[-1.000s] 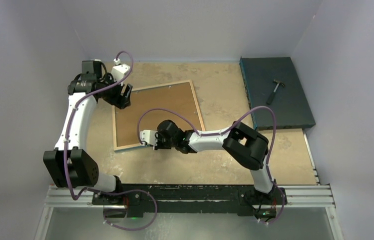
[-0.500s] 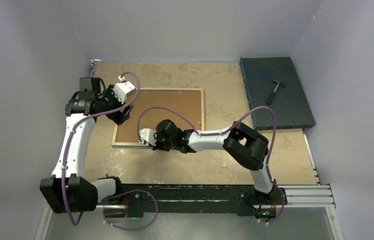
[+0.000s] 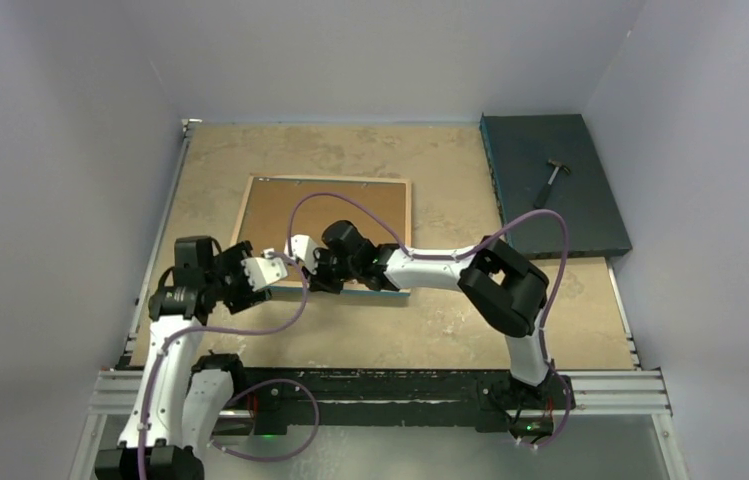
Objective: Put the photo into the frame
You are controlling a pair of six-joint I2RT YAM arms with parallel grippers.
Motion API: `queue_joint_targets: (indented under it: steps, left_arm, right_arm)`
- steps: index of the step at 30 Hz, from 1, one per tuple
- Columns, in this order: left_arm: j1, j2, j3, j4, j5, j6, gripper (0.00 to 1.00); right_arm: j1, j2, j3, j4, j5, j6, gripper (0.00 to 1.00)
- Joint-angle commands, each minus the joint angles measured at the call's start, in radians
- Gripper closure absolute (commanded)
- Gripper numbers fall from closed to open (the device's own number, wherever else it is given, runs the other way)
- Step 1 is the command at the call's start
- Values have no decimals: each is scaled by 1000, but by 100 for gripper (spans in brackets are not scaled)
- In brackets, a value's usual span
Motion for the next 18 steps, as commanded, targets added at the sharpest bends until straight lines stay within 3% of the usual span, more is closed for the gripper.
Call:
queue_joint_targets:
  steps: [1,8,11,18]
  left_arm:
    - [4,-98,-108,120,11,172,29]
    - [4,-247,-235,168,51,424,30]
    - [4,-305,-300,275,64,477,30]
    - [4,-264,-348,376,81,585,30]
  right_arm:
    - [-41,-93,43,57,-74,106,100]
    - [-68,-130,50,79,-137,153,100]
    - [-70,-142,60,72,-148,157,100]
    - [-77,-161,82,61,-171,174,100]
